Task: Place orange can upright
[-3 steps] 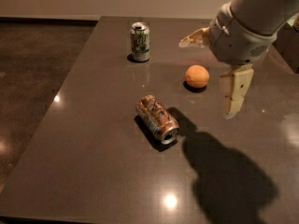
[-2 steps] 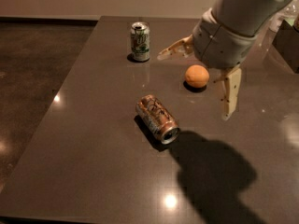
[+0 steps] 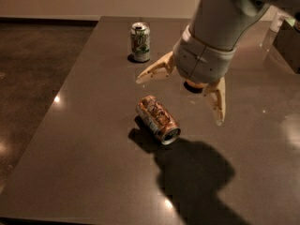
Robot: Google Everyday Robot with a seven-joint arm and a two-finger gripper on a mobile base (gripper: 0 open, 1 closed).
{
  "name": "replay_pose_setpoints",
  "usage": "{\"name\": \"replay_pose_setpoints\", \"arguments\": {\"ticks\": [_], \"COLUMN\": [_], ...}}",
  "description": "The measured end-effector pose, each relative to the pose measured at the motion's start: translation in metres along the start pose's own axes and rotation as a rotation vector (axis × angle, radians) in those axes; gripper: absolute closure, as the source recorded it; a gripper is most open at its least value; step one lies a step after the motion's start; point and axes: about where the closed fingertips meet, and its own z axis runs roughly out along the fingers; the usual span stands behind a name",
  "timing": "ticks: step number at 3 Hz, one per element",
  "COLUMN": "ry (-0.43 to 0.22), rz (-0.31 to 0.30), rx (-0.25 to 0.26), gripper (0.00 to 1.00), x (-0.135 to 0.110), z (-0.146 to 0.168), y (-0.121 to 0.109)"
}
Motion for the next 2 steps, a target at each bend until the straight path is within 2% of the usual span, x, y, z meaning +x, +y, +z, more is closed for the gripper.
{"name": "replay_pose_setpoints", "arguments": {"ticks": [1, 2], "ry": [0.026, 0.038], "rz": [-0.202, -0.306], "rx": [-0.017, -0.029], "gripper": [0.00, 0.00], "x": [-0.0126, -0.0151], "z": [0.0181, 0.0253], "y": [-0.0097, -0.0151]}}
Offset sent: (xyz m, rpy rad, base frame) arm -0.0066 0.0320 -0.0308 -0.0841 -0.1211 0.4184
